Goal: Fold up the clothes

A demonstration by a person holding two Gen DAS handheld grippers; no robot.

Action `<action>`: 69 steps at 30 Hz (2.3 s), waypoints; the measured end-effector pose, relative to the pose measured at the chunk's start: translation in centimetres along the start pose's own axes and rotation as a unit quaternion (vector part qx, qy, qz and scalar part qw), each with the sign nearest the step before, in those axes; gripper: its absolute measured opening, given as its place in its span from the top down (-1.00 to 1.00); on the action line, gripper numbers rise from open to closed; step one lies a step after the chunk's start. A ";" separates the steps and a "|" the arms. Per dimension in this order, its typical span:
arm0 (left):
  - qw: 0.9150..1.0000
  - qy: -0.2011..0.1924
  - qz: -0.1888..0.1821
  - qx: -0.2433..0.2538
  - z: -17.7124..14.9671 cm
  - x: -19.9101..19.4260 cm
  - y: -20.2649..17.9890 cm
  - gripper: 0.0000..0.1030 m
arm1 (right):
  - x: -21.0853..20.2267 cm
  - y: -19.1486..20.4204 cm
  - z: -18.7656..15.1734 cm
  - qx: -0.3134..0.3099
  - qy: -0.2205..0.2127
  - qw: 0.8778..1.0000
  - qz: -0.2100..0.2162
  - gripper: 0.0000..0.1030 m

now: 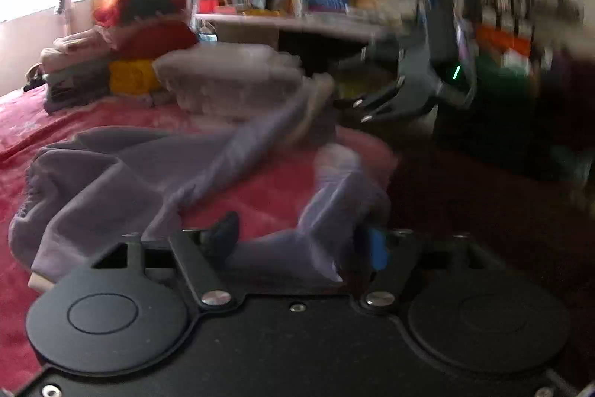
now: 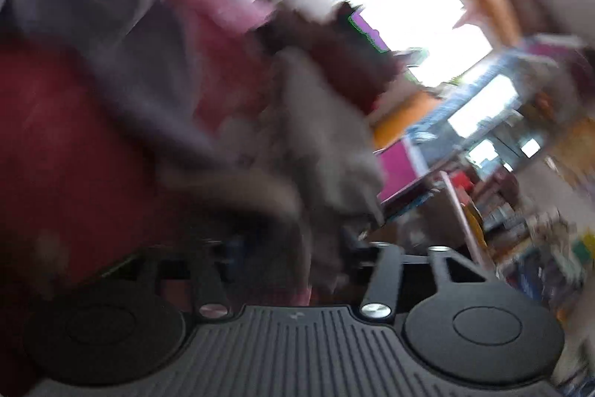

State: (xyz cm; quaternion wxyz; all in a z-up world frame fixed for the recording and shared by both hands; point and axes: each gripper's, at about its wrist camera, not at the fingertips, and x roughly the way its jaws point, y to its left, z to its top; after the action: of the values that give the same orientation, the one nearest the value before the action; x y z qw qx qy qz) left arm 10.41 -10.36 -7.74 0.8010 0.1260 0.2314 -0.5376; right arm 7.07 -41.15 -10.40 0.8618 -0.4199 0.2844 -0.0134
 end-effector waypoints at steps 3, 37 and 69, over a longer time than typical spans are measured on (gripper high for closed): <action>1.000 -0.004 -0.026 0.017 0.3 -1.3 1.4 -0.33 | -1.3 0.9 -1.3 -0.098 0.032 0.994 0.042 -0.38; 0.933 -0.107 0.010 -0.345 -6.7 -5.3 23.7 0.88 | 20.5 -3.4 23.0 0.402 -0.053 0.849 0.338 -0.37; 0.936 0.004 0.098 -0.339 -10.3 -5.0 22.9 0.86 | 14.9 6.9 27.1 0.095 -0.016 0.908 0.407 -0.55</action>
State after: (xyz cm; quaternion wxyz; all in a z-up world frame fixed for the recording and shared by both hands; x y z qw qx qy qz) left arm 27.47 7.25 -15.20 0.8438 -0.1291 0.3893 -0.3460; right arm 31.60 -21.16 -9.45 0.8325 -0.1841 0.4142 0.3185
